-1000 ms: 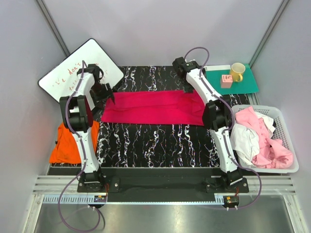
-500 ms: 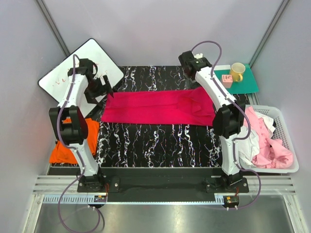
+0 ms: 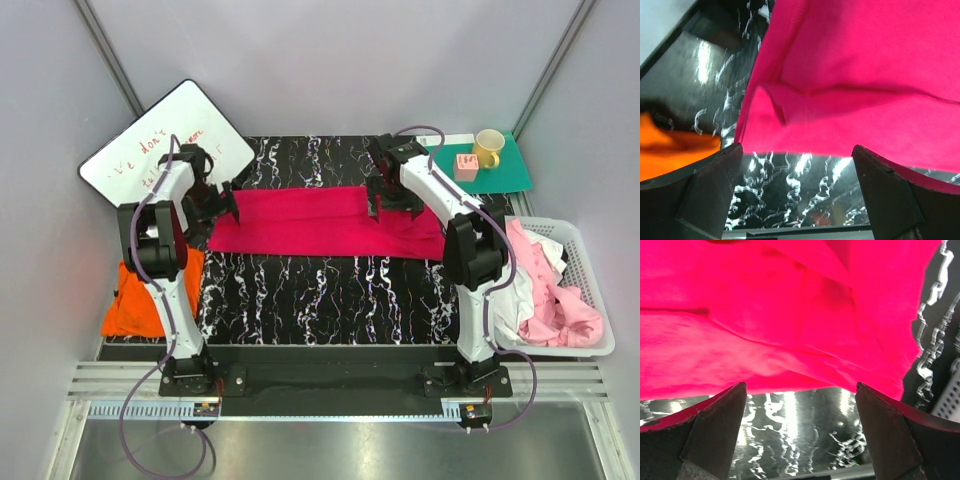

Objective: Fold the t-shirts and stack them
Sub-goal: Fold the other side of the tshirt into a rectangle

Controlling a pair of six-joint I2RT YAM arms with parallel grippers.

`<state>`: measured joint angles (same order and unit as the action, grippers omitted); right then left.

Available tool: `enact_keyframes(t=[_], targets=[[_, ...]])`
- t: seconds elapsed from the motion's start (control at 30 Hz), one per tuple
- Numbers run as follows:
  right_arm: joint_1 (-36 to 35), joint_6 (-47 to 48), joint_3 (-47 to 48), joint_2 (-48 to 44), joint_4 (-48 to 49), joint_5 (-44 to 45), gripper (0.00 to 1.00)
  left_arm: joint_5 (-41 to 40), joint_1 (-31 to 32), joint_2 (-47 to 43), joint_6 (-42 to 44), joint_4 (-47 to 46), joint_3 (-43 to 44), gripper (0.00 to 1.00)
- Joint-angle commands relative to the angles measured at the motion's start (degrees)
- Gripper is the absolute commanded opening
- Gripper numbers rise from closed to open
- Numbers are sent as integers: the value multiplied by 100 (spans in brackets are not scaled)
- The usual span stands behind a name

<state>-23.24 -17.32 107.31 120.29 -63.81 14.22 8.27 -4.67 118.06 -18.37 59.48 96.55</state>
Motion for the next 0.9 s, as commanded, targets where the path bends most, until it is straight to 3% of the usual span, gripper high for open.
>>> enact_keyframes(t=[0.0,0.23,0.33,0.37,0.4,0.5,0.67,0.8,0.83,0.87], targets=[[4,-157,474,47,246,-385,97,-98,10,322,62,-130,478,96],[-5,-184,1073,469,229,-1008,95,-230,62,727,106,-77,725,91],[-5,-70,1231,522,229,-1404,95,-230,97,815,114,-68,655,62],[-13,-26,1257,548,237,-1657,94,-238,106,832,114,-68,619,50],[-5,-8,1310,609,238,-1981,93,-230,124,867,114,-77,593,30],[-5,-8,1433,706,246,-2186,92,-177,194,903,106,-51,488,0],[-5,-34,1556,698,211,-2274,92,-54,326,535,53,-42,-48,0],[-5,-113,1425,619,36,-1846,91,-36,396,95,79,-51,-733,0],[-5,-140,1372,601,-95,-1722,91,-36,388,7,105,-77,-926,14],[-5,-149,1302,566,-149,-1599,91,-19,396,-89,132,-147,-1032,35]])
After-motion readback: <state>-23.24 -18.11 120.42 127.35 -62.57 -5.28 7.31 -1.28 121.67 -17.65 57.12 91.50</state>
